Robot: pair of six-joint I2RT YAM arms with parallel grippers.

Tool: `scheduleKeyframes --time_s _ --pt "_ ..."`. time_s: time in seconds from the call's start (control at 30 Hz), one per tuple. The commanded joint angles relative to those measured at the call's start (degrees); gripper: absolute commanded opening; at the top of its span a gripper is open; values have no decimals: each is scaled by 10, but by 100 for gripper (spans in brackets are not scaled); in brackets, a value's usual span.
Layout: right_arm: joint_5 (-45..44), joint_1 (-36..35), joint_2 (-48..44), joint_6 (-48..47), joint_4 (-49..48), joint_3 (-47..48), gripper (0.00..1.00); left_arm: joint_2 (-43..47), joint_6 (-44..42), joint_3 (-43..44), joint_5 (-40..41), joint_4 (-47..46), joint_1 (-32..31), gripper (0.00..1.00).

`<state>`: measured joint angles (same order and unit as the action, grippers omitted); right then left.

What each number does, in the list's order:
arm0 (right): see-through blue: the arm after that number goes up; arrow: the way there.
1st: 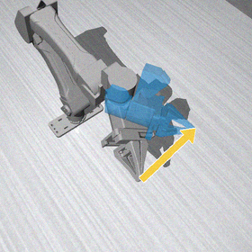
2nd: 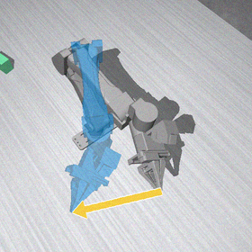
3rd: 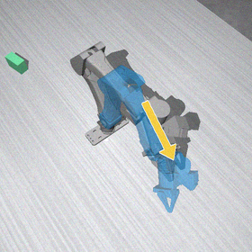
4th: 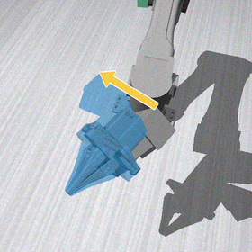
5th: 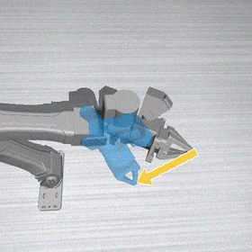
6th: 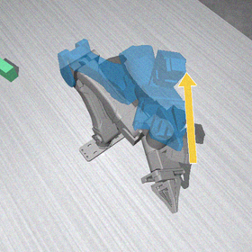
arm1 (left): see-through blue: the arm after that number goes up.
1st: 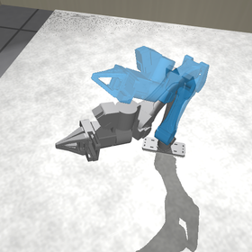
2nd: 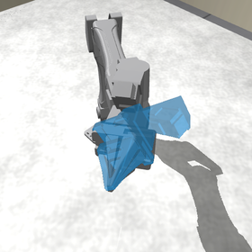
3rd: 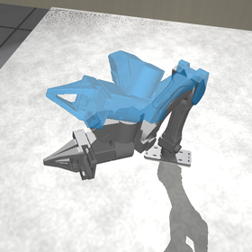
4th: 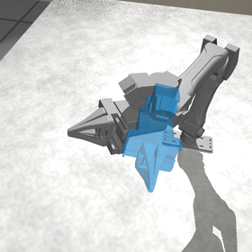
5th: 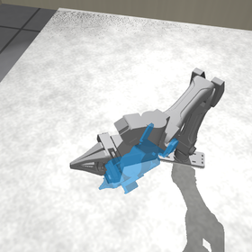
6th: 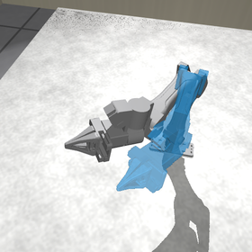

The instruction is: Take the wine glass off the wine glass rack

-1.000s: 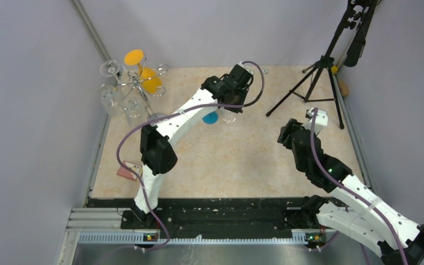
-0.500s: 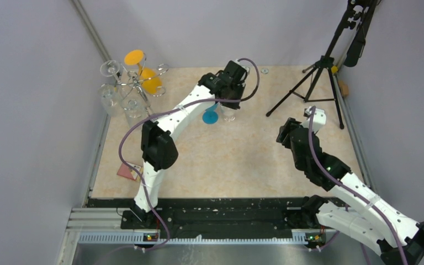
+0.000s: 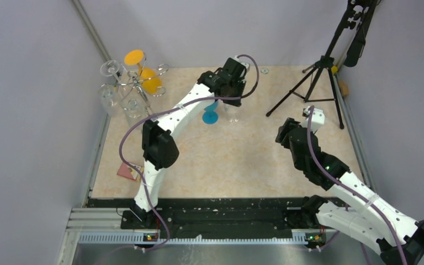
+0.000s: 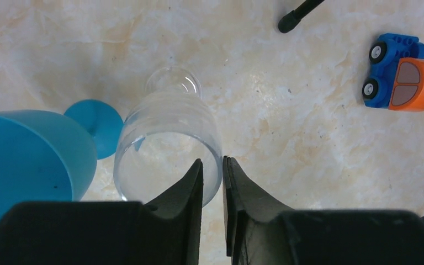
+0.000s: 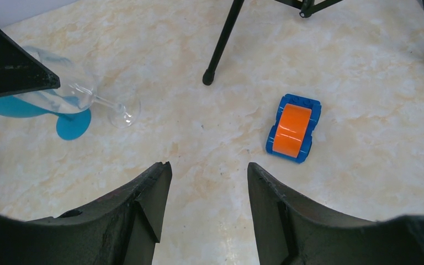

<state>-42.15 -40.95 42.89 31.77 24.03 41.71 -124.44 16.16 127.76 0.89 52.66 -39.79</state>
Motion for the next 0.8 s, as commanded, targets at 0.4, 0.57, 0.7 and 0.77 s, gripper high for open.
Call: scheduleKeyframes --time_s 0.4,0.57,0.7,0.77 --pt "-4 -4 31 -4 -62 24 62 60 28 81 -80 -21 31 63" --pt "5 -4 57 -10 -104 18 63 129 38 75 -83 -23 56 91" --pt "20 -4 87 -17 -135 21 63 190 64 58 -87 -32 103 94" --pt "26 -4 104 -17 -147 26 61 223 64 44 -88 -41 129 94"
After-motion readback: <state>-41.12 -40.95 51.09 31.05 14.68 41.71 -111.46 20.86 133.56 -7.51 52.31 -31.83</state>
